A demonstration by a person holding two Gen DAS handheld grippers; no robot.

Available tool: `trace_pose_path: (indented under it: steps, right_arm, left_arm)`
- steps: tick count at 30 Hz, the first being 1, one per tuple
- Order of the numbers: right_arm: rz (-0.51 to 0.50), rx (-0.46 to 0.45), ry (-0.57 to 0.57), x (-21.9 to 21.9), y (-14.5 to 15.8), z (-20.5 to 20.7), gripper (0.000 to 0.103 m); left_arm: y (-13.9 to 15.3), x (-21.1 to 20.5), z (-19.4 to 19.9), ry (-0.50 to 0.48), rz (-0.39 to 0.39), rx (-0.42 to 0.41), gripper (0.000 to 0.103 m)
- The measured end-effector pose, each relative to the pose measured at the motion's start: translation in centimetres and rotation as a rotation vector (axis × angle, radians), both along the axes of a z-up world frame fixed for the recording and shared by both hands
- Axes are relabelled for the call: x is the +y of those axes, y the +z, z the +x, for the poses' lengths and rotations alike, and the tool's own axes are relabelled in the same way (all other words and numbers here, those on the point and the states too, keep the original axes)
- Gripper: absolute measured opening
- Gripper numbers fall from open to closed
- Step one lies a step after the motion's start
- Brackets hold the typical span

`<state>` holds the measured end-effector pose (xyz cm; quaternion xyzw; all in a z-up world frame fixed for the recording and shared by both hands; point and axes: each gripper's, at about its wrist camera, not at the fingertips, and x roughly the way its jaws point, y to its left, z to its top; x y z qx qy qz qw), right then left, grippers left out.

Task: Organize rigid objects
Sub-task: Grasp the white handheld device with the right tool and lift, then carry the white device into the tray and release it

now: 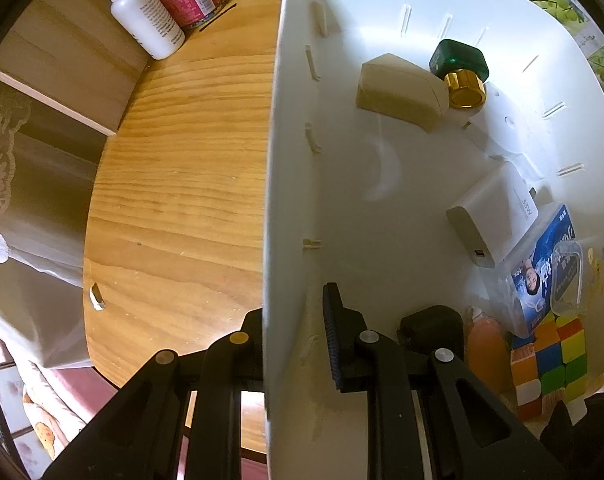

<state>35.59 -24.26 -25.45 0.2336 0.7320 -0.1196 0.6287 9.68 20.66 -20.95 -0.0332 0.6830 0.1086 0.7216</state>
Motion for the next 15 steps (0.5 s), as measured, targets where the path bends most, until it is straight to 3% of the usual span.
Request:
trace_pose_path:
  steps: [15]
  right_arm:
    - [0.123,-0.006,0.074,4.2,0.3,-9.0,0.064]
  left_arm:
    - [1.9,-0.5,-2.1,-0.011,-0.002,-0.068,0.021]
